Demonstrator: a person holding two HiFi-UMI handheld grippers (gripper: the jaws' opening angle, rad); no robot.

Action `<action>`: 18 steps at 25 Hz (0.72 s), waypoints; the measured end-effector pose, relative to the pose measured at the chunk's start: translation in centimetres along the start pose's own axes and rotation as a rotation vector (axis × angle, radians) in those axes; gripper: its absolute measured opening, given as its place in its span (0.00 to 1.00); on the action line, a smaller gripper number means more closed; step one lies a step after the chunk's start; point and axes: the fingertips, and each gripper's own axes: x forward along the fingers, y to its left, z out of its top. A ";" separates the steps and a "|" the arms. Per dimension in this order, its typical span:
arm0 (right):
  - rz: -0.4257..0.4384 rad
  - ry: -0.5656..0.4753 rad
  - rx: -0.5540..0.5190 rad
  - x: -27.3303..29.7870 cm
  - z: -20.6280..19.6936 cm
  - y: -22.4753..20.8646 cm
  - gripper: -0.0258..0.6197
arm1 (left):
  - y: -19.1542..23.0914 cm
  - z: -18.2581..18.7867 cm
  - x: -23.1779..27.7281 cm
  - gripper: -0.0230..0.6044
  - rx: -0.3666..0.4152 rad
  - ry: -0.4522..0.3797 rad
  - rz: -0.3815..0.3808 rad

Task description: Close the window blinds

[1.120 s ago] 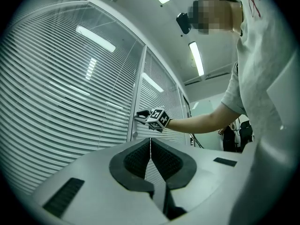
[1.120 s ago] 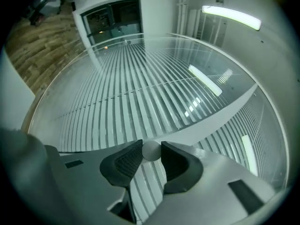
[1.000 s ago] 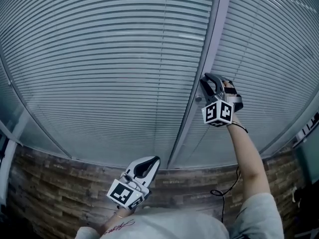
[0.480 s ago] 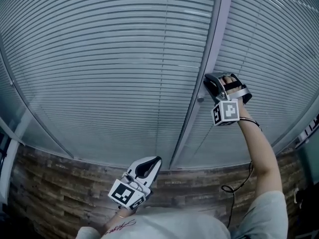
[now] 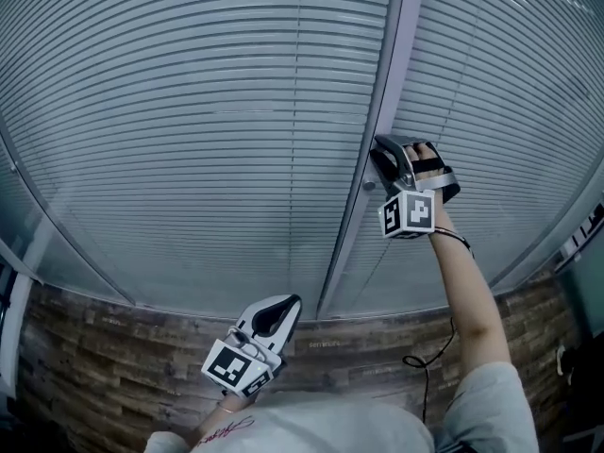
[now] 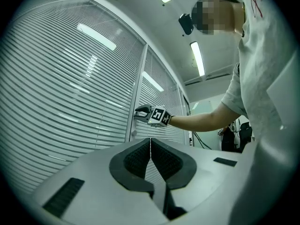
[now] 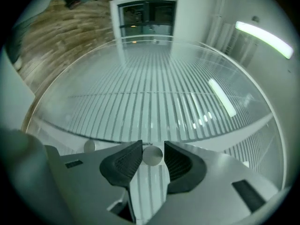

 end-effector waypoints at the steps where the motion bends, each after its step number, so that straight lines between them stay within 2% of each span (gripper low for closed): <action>1: -0.039 -0.004 0.137 -0.2 0.3 -0.1 0.25 | -0.1 -0.2 0.0 0.07 -0.001 0.003 -0.003; 4: -0.151 -0.035 0.660 -1.3 -0.1 -1.1 0.28 | -0.2 -0.3 0.1 0.07 -0.008 0.006 -0.006; 6: -0.194 -0.055 0.972 -1.6 -1.2 -1.3 0.30 | -0.2 -0.4 0.1 0.07 -0.015 0.009 -0.004; 8: -0.201 -0.067 1.188 -1.3 -2.0 -1.1 0.30 | 0.0 -0.5 0.0 0.07 -0.027 0.014 -0.001; 10: -0.203 -0.088 1.350 -0.8 -2.6 -0.8 0.30 | 0.2 -0.6 -0.1 0.07 -0.043 0.018 0.001; 12: -0.213 -0.106 1.464 -0.4 -3.1 -0.6 0.30 | 0.4 -0.6 -0.2 0.07 -0.053 0.017 0.005; 13: -0.220 -0.106 1.487 -0.3 -3.1 -0.6 0.30 | 0.5 -0.5 -0.3 0.07 -0.053 0.015 0.008; 18: -0.314 -0.028 1.384 -0.2 -2.8 -1.1 0.26 | 0.8 -0.4 -0.7 0.07 -0.058 0.012 0.015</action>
